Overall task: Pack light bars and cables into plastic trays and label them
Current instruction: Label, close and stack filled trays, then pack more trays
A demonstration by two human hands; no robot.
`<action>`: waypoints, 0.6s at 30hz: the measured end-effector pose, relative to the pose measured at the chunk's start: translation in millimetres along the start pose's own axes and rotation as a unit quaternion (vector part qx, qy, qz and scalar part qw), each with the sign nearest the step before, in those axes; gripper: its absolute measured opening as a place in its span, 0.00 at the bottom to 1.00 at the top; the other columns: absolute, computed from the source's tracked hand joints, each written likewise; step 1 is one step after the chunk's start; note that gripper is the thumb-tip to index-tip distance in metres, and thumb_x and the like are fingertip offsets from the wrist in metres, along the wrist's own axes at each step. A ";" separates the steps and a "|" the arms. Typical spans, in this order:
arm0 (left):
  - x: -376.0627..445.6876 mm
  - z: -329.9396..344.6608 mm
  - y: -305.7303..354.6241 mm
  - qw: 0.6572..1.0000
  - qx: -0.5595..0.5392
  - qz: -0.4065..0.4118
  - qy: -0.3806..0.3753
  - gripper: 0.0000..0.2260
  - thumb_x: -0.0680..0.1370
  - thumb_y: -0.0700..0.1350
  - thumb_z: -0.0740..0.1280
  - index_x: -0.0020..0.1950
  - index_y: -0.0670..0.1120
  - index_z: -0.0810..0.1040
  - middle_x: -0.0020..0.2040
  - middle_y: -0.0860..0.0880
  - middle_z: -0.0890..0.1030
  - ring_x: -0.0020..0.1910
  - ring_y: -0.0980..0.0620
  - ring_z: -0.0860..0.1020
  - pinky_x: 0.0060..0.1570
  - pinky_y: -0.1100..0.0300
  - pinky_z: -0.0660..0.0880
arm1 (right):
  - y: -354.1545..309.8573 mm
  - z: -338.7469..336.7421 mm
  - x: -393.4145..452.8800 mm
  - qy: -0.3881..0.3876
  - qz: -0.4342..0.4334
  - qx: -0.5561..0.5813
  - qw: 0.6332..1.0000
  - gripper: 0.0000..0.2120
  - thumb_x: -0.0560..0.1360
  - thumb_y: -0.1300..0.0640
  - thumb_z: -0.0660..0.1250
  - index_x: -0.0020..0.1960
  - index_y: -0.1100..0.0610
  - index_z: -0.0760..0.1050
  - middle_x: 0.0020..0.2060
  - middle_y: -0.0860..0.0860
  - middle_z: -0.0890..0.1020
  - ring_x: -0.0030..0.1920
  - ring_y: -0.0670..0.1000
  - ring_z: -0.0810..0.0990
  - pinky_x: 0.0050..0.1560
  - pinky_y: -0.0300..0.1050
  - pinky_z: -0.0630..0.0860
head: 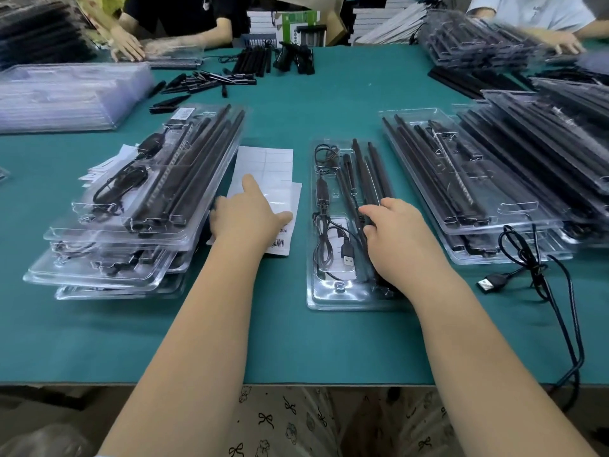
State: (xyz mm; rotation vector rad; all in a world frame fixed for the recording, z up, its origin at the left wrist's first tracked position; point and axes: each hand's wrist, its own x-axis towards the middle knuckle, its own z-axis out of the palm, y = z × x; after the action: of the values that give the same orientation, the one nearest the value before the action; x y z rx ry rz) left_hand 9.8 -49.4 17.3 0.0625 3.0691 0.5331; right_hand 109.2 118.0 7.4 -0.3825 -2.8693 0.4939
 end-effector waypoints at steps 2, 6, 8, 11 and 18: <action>0.7 0.1 -0.4 1.000 -0.012 0.014 0.016 0.31 0.75 0.56 0.68 0.69 0.44 0.59 0.56 0.42 0.77 0.57 0.39 0.73 0.47 0.50 0.70 | -3.7 -7.0 3.0 -0.009 -0.010 0.007 1.000 0.21 0.78 0.64 0.57 0.69 0.53 0.69 0.69 0.56 0.67 0.70 0.55 0.59 0.66 0.50 0.63; 0.6 -4.0 -3.9 0.989 -0.119 0.036 0.076 0.33 0.73 0.45 0.72 0.72 0.47 0.58 0.61 0.42 0.74 0.56 0.40 0.74 0.45 0.53 0.67 | -23.8 -22.4 18.3 -0.035 -0.069 0.107 0.991 0.20 0.77 0.60 0.59 0.67 0.49 0.71 0.66 0.50 0.71 0.67 0.51 0.68 0.62 0.44 0.65; 0.0 -7.7 -6.1 0.972 -0.195 0.066 0.111 0.34 0.72 0.37 0.70 0.74 0.50 0.60 0.64 0.44 0.72 0.58 0.44 0.73 0.47 0.56 0.67 | -34.7 -23.0 27.0 -0.053 -0.073 0.162 0.983 0.20 0.77 0.57 0.62 0.68 0.47 0.69 0.63 0.48 0.74 0.58 0.47 0.73 0.54 0.37 0.65; -2.6 -15.7 -8.6 0.932 -0.339 0.078 0.104 0.33 0.72 0.33 0.68 0.72 0.56 0.64 0.61 0.54 0.73 0.53 0.53 0.77 0.39 0.58 0.74 | -46.5 -18.4 38.4 -0.020 -0.057 0.195 0.979 0.20 0.75 0.56 0.64 0.66 0.45 0.71 0.57 0.48 0.75 0.48 0.44 0.73 0.47 0.37 0.67; -11.6 -30.4 -11.8 0.898 -0.422 0.109 0.054 0.11 0.75 0.45 0.68 0.47 0.61 0.83 0.38 0.57 0.84 0.43 0.52 0.83 0.48 0.49 0.80 | -67.3 -6.7 52.4 0.043 -0.104 0.210 0.971 0.13 0.75 0.52 0.66 0.58 0.48 0.80 0.51 0.45 0.82 0.45 0.43 0.73 0.46 0.37 0.64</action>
State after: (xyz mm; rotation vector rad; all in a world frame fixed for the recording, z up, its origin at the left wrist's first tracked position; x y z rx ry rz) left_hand 20.0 -71.3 42.1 0.3594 2.6365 1.8586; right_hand 46.7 73.7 45.4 -0.0293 -2.5866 0.9870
